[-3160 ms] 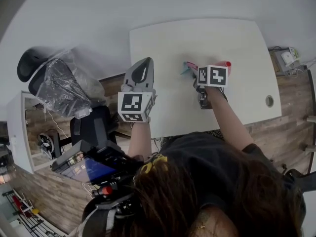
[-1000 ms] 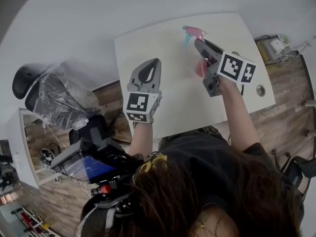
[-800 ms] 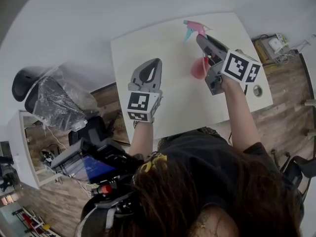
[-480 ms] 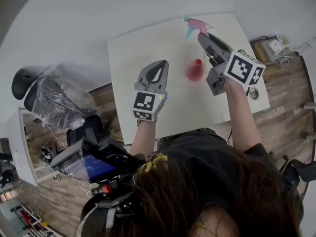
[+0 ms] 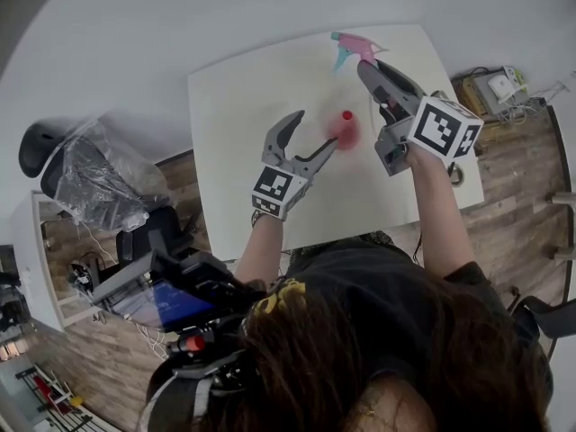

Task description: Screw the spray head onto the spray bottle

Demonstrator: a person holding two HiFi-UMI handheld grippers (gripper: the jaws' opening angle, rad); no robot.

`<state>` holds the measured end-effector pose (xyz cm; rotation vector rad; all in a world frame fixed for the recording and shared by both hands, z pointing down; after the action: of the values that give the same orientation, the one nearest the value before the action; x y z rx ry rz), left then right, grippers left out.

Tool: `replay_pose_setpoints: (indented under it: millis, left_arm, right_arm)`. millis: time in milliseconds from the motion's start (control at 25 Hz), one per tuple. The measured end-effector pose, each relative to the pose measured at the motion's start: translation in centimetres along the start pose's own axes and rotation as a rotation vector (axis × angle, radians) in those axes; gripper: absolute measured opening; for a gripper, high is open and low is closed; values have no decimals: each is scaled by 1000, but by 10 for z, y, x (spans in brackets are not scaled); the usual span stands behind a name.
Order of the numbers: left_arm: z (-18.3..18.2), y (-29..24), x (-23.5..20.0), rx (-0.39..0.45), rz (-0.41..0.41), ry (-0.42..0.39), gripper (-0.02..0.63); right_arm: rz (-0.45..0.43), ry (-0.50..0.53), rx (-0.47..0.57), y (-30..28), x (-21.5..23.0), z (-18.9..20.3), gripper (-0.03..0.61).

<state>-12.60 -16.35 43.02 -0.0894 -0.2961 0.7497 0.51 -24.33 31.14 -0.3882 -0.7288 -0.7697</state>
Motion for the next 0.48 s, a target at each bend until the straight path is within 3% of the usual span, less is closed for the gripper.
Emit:
replay_pose_setpoints:
  millis: [120, 280, 480]
  left_arm:
    - [13, -13, 14, -41, 62, -20, 393]
    - [29, -30, 31, -112, 117, -58, 396]
    - [48, -47, 27, -149, 150, -62, 394]
  right_arm:
    - [-12, 0, -6, 1, 1, -1, 132]
    - [-41, 13, -6, 6, 0, -5, 132]
    - [-162, 16, 46, -5, -12, -7, 132]
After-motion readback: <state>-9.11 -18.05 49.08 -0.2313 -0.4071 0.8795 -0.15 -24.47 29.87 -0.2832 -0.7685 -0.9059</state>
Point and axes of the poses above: the fingertips, and each gripper's own axes: y backward along the fingers, x to its right, z out of its underside, the point moved 4 cm from there along y, backward along the fingers, and after that the axes turned 10 degrees about -y, right-handed, at the moved point
